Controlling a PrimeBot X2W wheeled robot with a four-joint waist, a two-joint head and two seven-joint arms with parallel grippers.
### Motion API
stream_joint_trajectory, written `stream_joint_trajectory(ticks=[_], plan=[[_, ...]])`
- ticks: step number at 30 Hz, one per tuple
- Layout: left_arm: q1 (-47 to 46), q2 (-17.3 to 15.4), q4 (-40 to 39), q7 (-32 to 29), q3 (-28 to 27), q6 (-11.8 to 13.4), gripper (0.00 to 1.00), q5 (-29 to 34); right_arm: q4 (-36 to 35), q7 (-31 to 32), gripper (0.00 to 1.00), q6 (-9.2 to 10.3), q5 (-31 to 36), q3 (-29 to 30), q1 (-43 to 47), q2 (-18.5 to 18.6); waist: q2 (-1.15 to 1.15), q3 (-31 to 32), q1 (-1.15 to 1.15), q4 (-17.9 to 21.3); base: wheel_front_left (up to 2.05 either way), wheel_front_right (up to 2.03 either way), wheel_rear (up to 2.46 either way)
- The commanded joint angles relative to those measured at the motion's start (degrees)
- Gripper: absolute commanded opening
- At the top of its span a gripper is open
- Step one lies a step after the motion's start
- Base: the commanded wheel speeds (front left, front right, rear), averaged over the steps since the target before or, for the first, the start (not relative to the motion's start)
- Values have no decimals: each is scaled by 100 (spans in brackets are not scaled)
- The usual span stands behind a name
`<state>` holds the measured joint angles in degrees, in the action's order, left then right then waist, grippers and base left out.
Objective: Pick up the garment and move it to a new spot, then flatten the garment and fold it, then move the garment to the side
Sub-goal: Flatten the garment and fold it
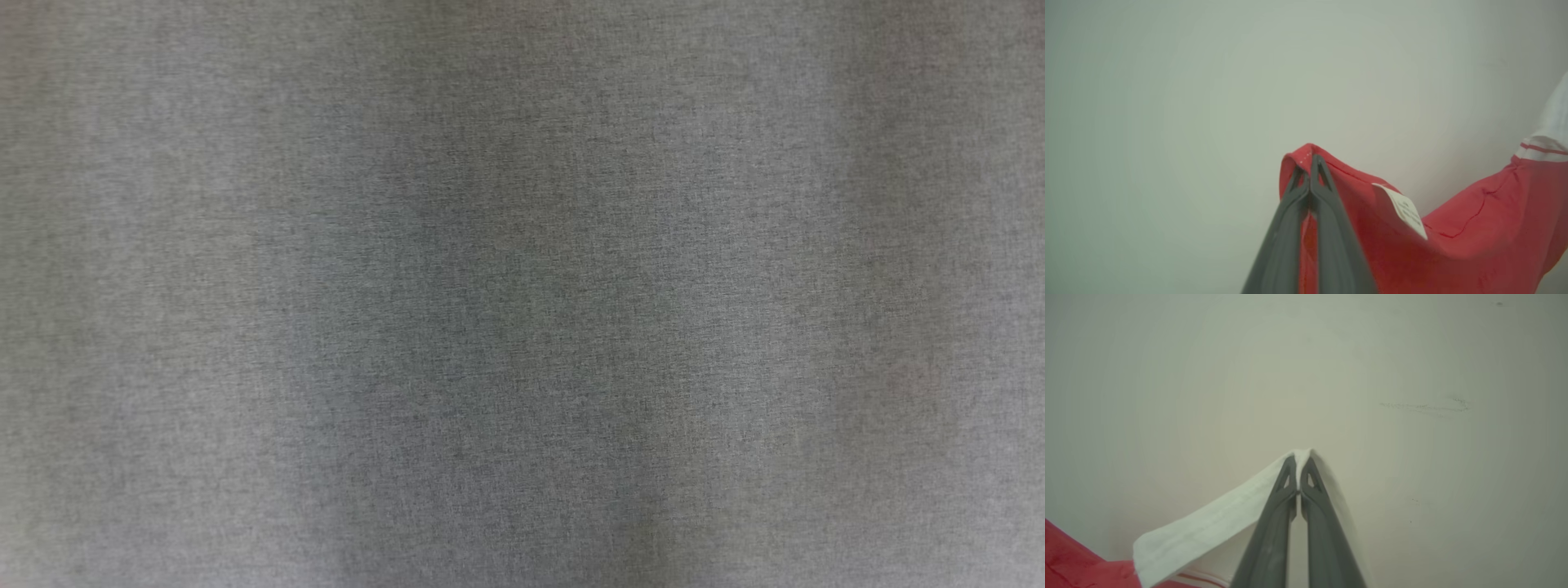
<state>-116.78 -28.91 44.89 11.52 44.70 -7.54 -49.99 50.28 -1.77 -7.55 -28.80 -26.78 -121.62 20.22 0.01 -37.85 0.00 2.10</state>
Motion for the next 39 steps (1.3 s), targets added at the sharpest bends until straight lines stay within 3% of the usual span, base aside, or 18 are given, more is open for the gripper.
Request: stream_joint_trajectory(ticks=[1,10,16,20,23,26,31,35,39], plan=[[-98,-75,66,48,33,13,0,-135,71,-58,0,16,-67,-45,-93,17,-1,-37,0,37,0,0,0],[217,-197,-21,239,485,13,0,-691,254,-295,0,16,-471,-445,14,247,-1,-79,0,45,0,0,0],[918,-522,-451,346,759,13,0,-1052,-275,-555,0,16,-1069,-809,809,607,-1,245,0,124,0,0,0],[1707,-814,-884,370,842,13,0,-1225,-848,-772,0,16,-1528,-911,1893,937,-1,587,0,222,0,0,0],[2377,-994,-1289,367,555,13,0,-1219,-1456,-837,0,16,-1713,-957,2810,1254,-1,806,0,274,0,0,0],[2871,-1024,-1566,365,251,25,0,-1182,-1853,-853,0,16,-1787,-898,3427,1493,-1,938,0,288,0,0,0],[4340,-1082,-2314,367,-181,189,0,-819,-2724,-923,0,16,-1931,-421,5202,1837,-1,1354,0,329,0,0,0],[5557,-1106,-2890,367,-480,359,0,-710,-3421,-836,0,16,-1797,132,6790,1903,-1,1678,0,359,0,0,0],[6742,-1146,-3454,368,-832,595,0,-479,-4150,-566,0,16,-1555,838,8309,1644,-1,1899,0,416,0,0,0]])
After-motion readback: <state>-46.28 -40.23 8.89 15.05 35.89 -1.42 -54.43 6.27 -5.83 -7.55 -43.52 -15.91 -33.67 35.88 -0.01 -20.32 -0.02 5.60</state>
